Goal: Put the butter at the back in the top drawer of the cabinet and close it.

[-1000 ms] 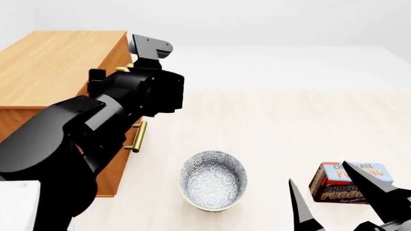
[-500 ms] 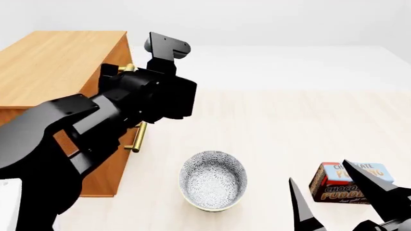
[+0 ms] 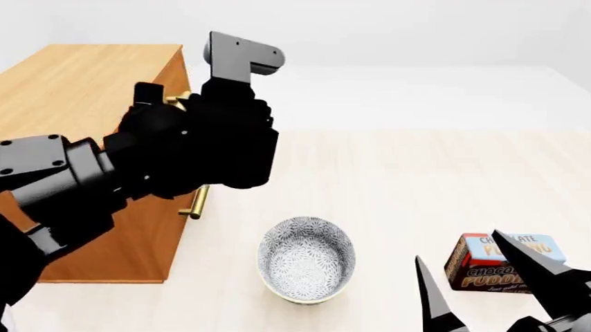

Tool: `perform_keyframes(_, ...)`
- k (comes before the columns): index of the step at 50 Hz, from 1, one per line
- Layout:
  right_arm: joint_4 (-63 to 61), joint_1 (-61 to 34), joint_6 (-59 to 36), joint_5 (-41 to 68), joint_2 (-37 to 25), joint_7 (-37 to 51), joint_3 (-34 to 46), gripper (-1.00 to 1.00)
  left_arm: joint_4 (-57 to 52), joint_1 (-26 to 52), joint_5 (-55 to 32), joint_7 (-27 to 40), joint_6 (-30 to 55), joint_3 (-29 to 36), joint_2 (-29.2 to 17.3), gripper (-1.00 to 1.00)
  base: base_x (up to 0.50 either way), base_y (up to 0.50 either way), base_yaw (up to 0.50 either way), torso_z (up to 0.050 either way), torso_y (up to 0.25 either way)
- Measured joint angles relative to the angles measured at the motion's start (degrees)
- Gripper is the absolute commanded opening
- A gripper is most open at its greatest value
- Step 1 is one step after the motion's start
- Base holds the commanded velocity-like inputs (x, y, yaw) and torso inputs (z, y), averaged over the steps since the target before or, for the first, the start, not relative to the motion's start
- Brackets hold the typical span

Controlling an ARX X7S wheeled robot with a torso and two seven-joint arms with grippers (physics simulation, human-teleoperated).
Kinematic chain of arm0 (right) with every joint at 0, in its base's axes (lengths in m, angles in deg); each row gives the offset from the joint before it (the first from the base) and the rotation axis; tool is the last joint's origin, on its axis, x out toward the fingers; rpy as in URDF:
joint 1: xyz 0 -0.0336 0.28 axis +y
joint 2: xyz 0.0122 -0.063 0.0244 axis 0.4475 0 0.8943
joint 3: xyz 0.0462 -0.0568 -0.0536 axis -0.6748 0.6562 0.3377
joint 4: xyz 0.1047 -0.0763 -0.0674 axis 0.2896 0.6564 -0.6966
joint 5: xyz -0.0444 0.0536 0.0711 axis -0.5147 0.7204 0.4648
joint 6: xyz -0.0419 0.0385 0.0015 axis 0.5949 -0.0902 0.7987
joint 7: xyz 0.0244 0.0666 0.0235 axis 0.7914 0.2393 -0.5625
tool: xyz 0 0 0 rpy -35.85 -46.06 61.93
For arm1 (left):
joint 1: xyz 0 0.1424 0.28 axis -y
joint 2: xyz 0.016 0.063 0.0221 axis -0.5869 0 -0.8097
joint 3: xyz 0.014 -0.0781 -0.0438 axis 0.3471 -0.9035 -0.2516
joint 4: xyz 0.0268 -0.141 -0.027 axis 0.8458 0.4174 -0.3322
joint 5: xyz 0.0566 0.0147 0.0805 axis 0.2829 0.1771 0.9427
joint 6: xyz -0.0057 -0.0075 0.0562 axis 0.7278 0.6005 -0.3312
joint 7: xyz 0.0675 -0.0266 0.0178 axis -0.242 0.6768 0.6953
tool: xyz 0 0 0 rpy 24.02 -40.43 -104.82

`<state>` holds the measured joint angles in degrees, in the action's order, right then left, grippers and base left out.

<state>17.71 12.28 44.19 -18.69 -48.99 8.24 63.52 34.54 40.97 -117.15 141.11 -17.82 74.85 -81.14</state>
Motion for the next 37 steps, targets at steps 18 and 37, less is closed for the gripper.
perform_keyframes(18, 0.00, -0.72, -0.72, 2.42, 0.00, -1.16, -0.94, 1.00, -29.19, 4.79, -2.37, -0.45, -10.84, 5.41, -13.31, 1.00, 0.00, 0.00, 0.00, 0.000, 0.000)
perform_keyframes(37, 0.02, -1.95, -1.37, 5.98, 0.00, -4.73, -2.33, 1.00, -54.97, 2.54, 6.69, -6.96, -17.17, 5.11, -33.34, 1.00, 0.00, 0.00, 0.00, 0.000, 0.000)
